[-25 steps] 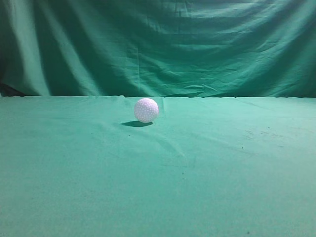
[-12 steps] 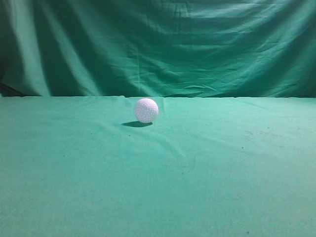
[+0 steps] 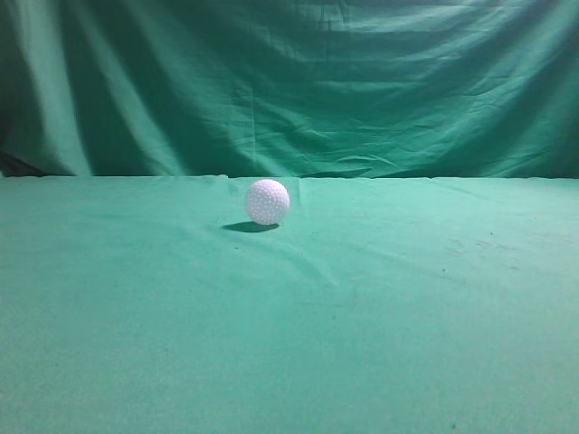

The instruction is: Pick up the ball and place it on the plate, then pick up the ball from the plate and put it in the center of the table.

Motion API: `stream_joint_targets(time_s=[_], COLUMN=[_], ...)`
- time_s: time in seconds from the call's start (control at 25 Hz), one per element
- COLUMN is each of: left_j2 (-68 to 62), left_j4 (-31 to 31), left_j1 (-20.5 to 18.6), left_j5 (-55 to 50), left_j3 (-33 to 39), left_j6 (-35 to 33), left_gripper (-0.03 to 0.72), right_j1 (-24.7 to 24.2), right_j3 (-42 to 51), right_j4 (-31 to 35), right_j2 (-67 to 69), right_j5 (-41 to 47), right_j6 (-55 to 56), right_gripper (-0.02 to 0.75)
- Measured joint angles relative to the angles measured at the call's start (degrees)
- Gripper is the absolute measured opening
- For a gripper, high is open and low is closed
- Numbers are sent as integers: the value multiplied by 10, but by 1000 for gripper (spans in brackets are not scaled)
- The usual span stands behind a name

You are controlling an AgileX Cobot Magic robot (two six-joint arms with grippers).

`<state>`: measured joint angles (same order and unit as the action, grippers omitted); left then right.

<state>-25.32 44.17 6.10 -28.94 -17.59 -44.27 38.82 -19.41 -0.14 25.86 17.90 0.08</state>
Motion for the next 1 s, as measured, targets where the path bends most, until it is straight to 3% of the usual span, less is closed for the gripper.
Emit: stream_joint_targets(time_s=[1.0], left_j2=[0], left_j4=[-1], left_j1=[0], left_j5=[6], left_j3=[0], left_j6=[0], left_gripper=[0], right_j1=[-9], right_j3=[1], right_j4=[-1], right_j2=[-41], right_j5=[9], right_j6=[-1], right_gripper=[0])
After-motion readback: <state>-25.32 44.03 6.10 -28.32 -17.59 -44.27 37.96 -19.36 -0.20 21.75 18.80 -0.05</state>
